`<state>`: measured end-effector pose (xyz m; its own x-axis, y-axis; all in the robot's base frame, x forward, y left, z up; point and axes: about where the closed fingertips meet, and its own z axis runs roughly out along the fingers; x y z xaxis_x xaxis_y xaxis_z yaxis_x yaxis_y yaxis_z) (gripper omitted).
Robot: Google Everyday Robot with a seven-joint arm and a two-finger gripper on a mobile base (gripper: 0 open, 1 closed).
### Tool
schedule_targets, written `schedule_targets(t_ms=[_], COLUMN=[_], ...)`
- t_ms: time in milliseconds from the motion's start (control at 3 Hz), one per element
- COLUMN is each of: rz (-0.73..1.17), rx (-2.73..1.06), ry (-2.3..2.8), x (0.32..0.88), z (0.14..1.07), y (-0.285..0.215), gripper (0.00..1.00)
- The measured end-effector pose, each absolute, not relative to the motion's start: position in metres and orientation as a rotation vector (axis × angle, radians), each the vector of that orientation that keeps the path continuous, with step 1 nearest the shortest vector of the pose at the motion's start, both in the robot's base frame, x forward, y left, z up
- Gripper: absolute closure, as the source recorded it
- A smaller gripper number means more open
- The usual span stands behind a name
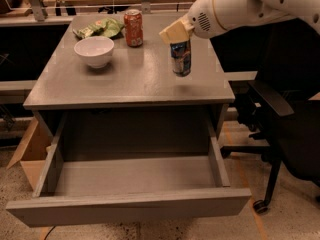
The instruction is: Pick redbull can from top drawer and place on counter
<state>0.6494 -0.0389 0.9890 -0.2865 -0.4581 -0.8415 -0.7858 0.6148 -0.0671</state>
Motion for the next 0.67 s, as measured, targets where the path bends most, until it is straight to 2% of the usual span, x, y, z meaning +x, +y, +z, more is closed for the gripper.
schedule_targets(t_ms=[667], rz=[0.485], rx=[-0.897], ry=[1.938], x=[0.681], z=[0.96], y=[-0.058], gripper=[1.0])
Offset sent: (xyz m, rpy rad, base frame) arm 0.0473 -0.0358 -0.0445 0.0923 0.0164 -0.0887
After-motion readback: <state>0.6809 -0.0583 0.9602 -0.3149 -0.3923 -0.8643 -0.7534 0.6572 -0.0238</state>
